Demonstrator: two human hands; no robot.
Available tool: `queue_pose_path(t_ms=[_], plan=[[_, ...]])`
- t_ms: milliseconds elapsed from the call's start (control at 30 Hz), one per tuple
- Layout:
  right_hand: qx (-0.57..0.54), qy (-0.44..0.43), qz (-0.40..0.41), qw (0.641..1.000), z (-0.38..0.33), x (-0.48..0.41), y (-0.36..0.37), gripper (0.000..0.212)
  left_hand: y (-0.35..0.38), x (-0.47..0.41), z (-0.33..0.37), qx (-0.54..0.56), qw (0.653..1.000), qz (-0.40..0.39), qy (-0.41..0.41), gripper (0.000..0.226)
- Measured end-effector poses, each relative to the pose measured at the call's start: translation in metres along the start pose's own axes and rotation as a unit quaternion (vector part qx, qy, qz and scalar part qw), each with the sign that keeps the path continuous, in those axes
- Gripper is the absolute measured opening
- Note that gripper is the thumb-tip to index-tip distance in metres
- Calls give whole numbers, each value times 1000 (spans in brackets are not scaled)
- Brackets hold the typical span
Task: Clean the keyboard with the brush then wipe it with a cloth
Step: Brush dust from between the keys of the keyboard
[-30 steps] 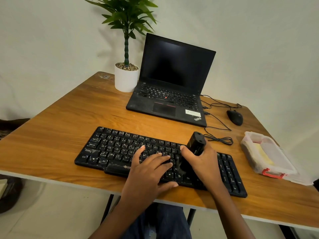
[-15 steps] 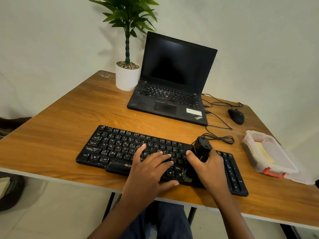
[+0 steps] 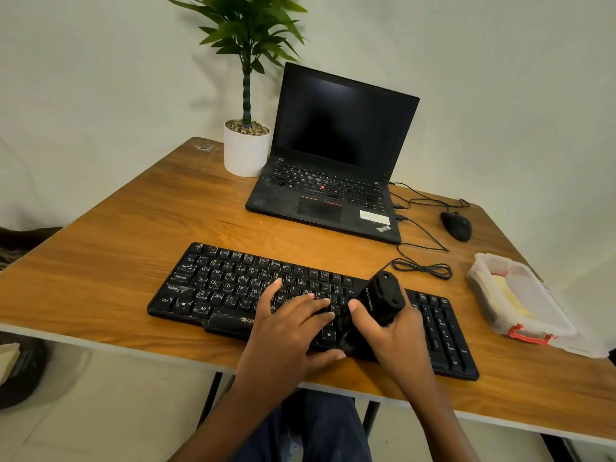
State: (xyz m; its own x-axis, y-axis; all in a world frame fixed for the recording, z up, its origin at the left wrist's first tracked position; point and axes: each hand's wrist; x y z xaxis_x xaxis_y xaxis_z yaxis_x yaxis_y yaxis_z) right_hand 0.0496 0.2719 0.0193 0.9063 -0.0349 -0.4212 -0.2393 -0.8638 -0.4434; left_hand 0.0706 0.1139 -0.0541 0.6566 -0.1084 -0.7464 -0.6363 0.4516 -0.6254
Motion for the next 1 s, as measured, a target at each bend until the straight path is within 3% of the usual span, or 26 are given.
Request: queue_pose_path(t_ms=[167,567,900,1000], plan=[[-8,58,-67,996,7,-9,-14,13,0,0,0,3,1000,-8,-5,51],[80,-20,72,994,21,-82,31,23,0,-1,0,8,1000,9,3,50],[39,70,8,997,5,-9,0,19,0,-1,-1,0,1000,-2,-1,51],[36,55,-8,998,2,-13,0,19,0,-1,-1,0,1000,0,-1,51]])
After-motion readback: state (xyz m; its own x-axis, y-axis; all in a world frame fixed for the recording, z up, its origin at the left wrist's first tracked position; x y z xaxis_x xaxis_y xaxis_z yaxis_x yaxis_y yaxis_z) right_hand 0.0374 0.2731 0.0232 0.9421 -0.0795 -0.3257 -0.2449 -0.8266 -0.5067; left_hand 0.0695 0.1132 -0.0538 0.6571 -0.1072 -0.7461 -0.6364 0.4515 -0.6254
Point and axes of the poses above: each hand's wrist, its own x-axis away from the middle knuckle, its own y-axis out of the palm, z = x × y, and after that the axes turned 12 degrees about z, right-handed
